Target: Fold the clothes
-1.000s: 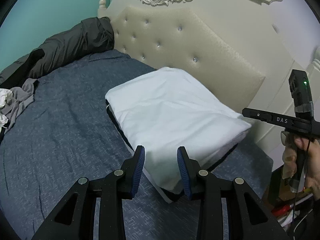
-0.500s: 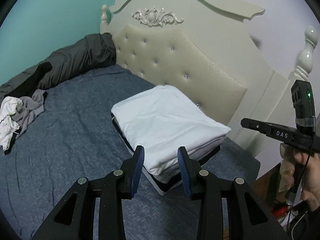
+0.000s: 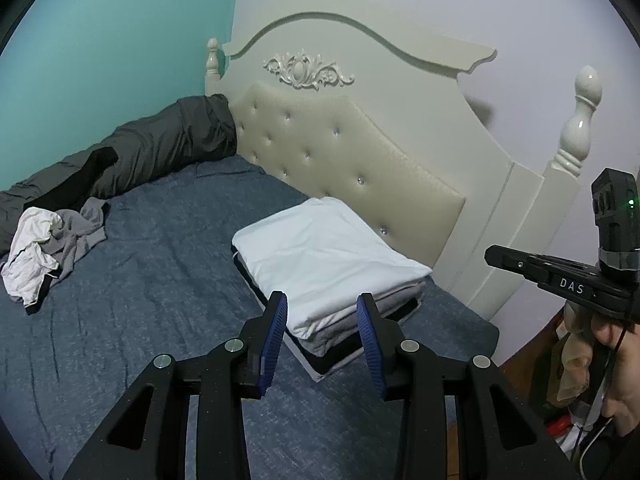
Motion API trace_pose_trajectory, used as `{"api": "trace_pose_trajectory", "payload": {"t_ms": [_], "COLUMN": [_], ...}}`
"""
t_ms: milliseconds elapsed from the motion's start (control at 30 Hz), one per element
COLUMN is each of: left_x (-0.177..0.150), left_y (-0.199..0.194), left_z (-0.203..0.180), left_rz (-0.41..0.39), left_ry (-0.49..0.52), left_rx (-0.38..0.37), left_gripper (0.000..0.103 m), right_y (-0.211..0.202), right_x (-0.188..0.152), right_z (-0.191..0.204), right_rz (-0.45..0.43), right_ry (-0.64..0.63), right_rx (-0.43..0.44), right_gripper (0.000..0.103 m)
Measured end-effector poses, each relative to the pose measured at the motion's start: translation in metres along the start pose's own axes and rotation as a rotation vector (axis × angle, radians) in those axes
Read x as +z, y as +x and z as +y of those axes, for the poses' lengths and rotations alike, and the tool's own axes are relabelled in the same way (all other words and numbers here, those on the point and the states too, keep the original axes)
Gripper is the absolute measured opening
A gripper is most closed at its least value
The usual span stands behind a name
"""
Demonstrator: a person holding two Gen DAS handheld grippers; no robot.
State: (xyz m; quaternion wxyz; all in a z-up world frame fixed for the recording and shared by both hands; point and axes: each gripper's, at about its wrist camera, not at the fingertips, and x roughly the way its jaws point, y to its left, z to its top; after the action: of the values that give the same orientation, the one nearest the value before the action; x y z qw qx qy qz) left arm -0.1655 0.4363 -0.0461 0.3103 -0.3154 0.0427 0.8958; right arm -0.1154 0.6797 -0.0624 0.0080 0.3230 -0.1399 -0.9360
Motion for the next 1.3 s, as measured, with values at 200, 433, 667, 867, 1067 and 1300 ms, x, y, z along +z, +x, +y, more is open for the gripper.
{"api": "trace_pose_trajectory", "payload": {"t_ms": [200,433,667,867,1067,1300], "left_x": [-0.002,-0.008,-0.014,-0.022,-0.032,-0.042], "left_y": [-0.028,-0.055,-0.081,-0.1,-0.115,-0.132], "left_z": [0.0,0.001,0.002,0.003,0.004,0.004], "left_rz": [-0.028,-0.048,-0.065,-0.075,-0.086,-0.094], "left_ry": [-0.007,-0.007,-0.006,-0.007,-0.016,-0.013], "left_rx": [0.002,0.006,0.007,0.001,-0.012,-0.014], "left_gripper": [0.041,0.046,0.052,0.055,0.057,0.061], "right_y": [-0.029,-0.054,-0.073,-0.089,-0.106,-0.127], "right_x": [-0.003,-0.009,-0.019,-0.03,-0.043,-0.059], "right_z": [0.021,0.043,0.059,0.072,0.087,0.104], "right_rz": [-0.034,-0.06,-0.073,-0.078,-0.086,-0.112], "right_ry": [-0.012,-0.017,-0.011,-0.012,-0.024,-0.014], "right_rx": [0.001,0.003,-0.006,-0.016,-0.019,-0.017], "right_gripper": [0.002,0.002,0.002,0.002,0.002,0.002]}}
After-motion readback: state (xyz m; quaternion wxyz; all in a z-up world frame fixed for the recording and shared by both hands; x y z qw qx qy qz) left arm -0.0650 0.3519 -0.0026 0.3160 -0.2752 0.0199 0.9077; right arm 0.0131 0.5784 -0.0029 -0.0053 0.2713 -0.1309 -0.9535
